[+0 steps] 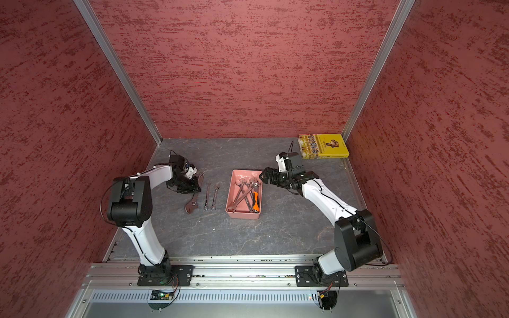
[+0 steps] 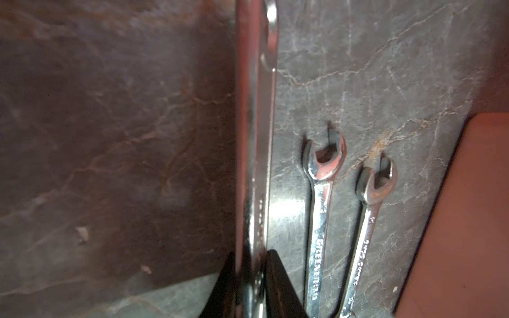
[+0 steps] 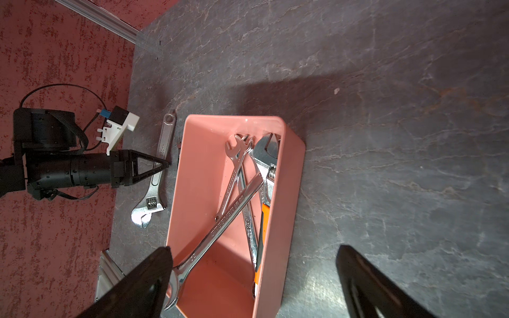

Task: Take out the wrench from the storage box
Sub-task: Place the wrench at the center of the board, then pick up the wrench from the storage box.

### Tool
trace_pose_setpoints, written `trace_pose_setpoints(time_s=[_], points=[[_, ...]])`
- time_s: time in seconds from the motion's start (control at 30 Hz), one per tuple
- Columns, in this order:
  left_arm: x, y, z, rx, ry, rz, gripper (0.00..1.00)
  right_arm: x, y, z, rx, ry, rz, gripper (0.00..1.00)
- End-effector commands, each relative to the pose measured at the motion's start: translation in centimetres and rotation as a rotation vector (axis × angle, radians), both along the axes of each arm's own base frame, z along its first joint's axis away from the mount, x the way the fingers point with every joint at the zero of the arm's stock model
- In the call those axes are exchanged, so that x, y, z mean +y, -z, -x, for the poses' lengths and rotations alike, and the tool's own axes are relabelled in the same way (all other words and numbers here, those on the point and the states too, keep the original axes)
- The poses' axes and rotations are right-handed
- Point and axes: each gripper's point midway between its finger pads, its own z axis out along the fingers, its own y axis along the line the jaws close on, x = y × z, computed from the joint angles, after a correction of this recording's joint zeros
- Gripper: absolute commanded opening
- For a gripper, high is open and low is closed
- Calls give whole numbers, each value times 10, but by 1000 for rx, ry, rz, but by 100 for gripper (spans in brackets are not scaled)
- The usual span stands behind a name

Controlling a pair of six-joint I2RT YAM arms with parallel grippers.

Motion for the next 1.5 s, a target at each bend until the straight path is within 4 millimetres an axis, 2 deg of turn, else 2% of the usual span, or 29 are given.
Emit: trace_pose_setpoints(time_s=[0.0,0.27,0.63,0.9,1.0,1.17,1.37,1.47], points=[[11,13,-2,16,0,-39,22,0,-8,0,-36,10,-9,98],[14,20,1,35,-2,-42,25,0,-9,-1,-37,13,-8,98],[18,18,-1,39,-13,-41,30,3,-9,-6,-28,15,-15,99],[18,9,-4,23,-16,-41,35,11,-11,-3,-1,28,-12,98],[18,-1,-8,1,-23,-45,39,19,-11,1,19,35,1,98],[13,-33,-13,-64,-40,-35,54,35,-4,15,101,53,70,98],[-12,-81,-14,-180,-26,0,75,56,5,24,170,62,187,98],[-28,-102,-12,-232,-3,18,82,67,11,25,191,72,184,96]])
